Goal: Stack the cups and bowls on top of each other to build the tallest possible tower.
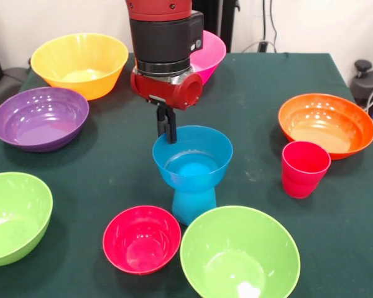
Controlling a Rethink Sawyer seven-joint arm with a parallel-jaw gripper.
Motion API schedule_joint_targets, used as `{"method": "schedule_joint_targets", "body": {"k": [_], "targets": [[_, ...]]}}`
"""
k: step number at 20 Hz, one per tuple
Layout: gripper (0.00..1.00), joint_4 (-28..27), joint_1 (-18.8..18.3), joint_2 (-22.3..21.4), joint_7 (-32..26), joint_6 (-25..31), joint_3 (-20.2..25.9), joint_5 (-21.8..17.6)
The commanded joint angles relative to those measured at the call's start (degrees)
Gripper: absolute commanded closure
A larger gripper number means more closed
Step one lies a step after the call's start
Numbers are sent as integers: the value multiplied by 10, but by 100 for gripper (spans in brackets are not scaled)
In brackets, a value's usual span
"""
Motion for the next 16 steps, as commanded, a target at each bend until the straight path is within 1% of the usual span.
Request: {"method": "schedule_joint_targets", "body": {"k": [1,9,16], "targets": [[100,-14,19,48,13,21,5,-19],[100,-19,28,52,21,21,2,-14],[100,-34,40,53,29,31,-5,-4]]}}
